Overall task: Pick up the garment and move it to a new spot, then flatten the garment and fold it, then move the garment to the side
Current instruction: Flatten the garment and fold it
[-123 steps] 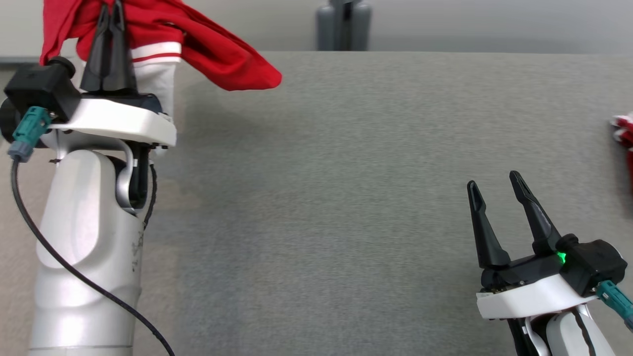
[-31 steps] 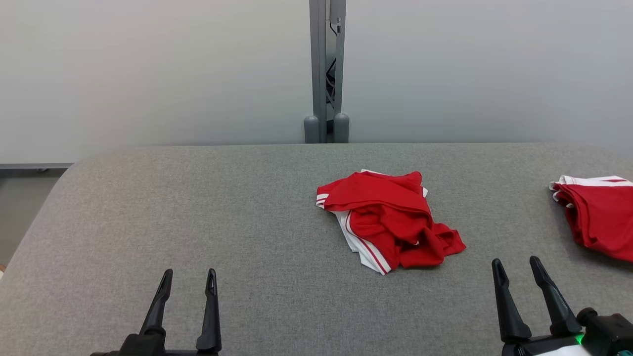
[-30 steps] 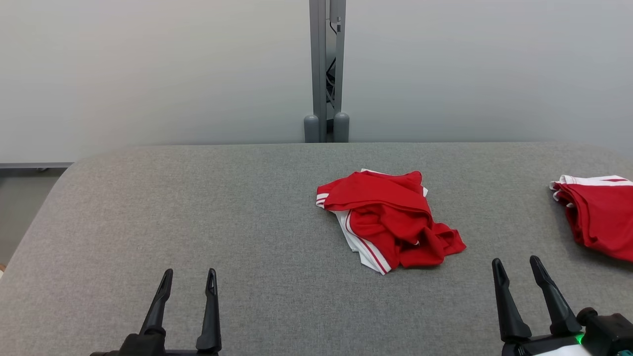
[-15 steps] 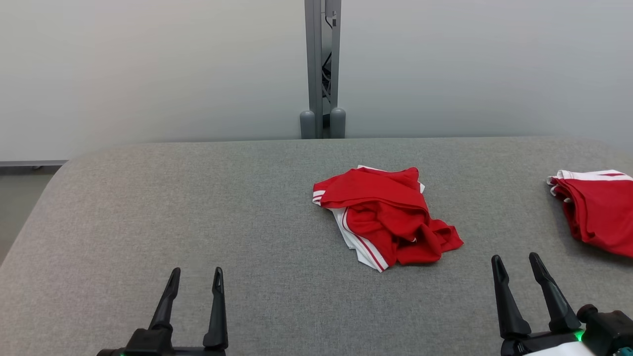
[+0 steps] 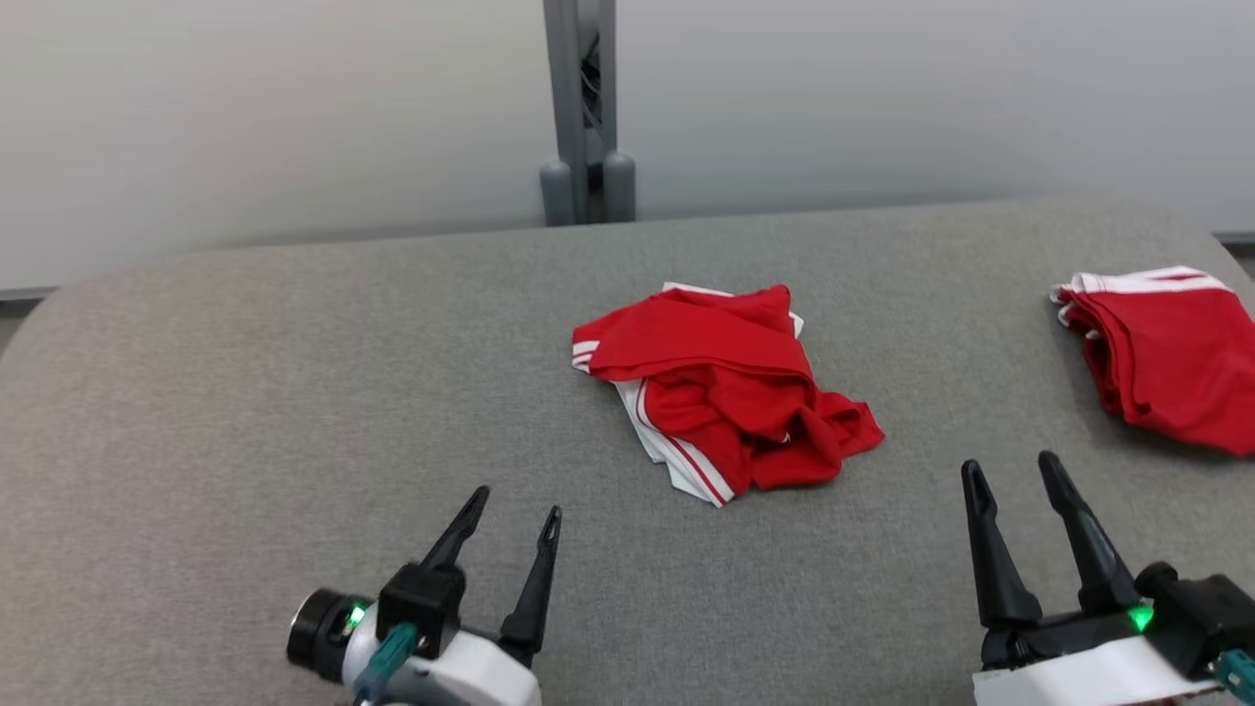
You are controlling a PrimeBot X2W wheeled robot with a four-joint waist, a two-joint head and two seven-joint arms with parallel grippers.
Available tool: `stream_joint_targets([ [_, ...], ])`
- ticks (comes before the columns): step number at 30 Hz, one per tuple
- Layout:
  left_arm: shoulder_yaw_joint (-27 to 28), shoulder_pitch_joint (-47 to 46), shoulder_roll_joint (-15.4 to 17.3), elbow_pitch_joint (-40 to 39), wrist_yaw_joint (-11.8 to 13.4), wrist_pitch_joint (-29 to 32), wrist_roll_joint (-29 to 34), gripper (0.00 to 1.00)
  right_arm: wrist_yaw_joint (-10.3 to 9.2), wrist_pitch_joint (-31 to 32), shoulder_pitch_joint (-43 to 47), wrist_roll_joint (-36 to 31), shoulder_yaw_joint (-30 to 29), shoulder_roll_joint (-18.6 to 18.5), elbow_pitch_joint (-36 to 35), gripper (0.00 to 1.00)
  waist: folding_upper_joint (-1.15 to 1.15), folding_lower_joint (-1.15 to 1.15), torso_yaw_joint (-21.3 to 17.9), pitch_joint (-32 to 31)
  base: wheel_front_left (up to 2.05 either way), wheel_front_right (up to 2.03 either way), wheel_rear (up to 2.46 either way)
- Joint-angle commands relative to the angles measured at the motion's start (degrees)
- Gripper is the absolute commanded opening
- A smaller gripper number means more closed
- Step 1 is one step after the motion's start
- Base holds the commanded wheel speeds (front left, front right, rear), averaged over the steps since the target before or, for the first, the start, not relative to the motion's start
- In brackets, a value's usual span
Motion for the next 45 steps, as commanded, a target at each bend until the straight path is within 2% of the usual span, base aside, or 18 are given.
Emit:
stream_joint_targets([
  [1,-1.15,-3.15,0.26,2.57,-0.92,-0.21,-0.53,1.00,-0.02,-0.03,-1.42,-0.23,-0.21,-0.28,-0.39,1.00,0.00,0.00,-2.04,2.65,0.00,0.00,0.00],
  [6,-7.92,-11.30,0.21,11.26,-4.44,-0.21,-1.79,1.00,-0.02,-0.02,-3.48,-0.13,-0.37,-0.27,-0.65,1.00,0.00,0.00,-5.22,5.77,0.00,0.00,0.00],
  [13,-14.61,-18.52,0.24,17.93,-5.00,-0.21,-2.35,1.00,-0.02,-0.03,-5.33,-0.07,-0.05,-0.26,-1.24,1.00,0.00,0.00,-8.88,9.33,0.00,0.00,0.00],
  [20,-18.65,-23.93,0.24,22.78,-4.74,-0.21,-2.83,1.00,-0.02,-0.03,-6.48,-0.33,-0.29,-0.27,-1.87,1.00,0.00,0.00,-10.91,12.23,0.00,0.00,0.00],
  [27,-21.95,-28.52,0.26,28.34,-2.45,-0.21,-3.56,1.00,-0.02,-0.03,-7.85,-0.10,-0.05,-0.27,-2.08,1.00,0.00,0.00,-12.19,14.68,0.00,0.00,0.00],
  [32,-24.86,-31.51,0.47,34.87,0.64,0.00,-2.78,1.00,-0.02,-0.03,-8.87,0.40,0.28,-0.28,-2.02,1.00,0.00,0.00,-12.77,15.61,0.00,0.00,0.00],
  [33,-25.32,-31.95,0.52,35.50,1.09,0.06,-3.08,0.97,-0.02,-0.03,-9.02,0.50,0.34,-0.28,-2.01,1.00,0.00,0.00,-12.85,15.73,0.00,0.00,0.00],
  [34,-25.60,-32.48,0.51,35.45,1.36,0.06,-3.60,0.74,-0.02,-0.03,-9.18,0.64,0.31,-0.27,-2.09,1.00,0.00,0.00,-12.90,15.86,0.00,0.00,0.00],
  [35,-26.11,-32.99,0.49,35.15,1.47,0.06,-3.63,0.45,-0.02,-0.03,-9.34,0.68,0.27,-0.27,-2.16,1.00,0.00,0.00,-12.93,15.93,0.00,0.00,0.00],
  [36,-26.55,-33.23,0.41,34.51,1.33,0.04,-3.94,0.01,-0.02,-0.03,-9.38,0.63,0.19,-0.28,-2.19,1.00,0.00,0.00,-12.92,15.95,0.00,0.00,0.00],
  [41,-27.59,-33.73,0.13,29.72,0.85,-0.14,-4.92,0.00,-0.02,-0.03,-9.04,0.75,-0.09,-0.27,-1.70,1.00,0.00,0.00,-12.58,14.94,0.00,0.00,0.00],
  [45,-26.06,-32.64,0.25,22.45,-0.41,-0.14,-9.02,0.00,-0.02,-0.02,-8.06,1.22,0.28,-0.28,-1.24,1.00,0.00,0.00,-12.30,12.93,0.00,0.00,0.00],
])
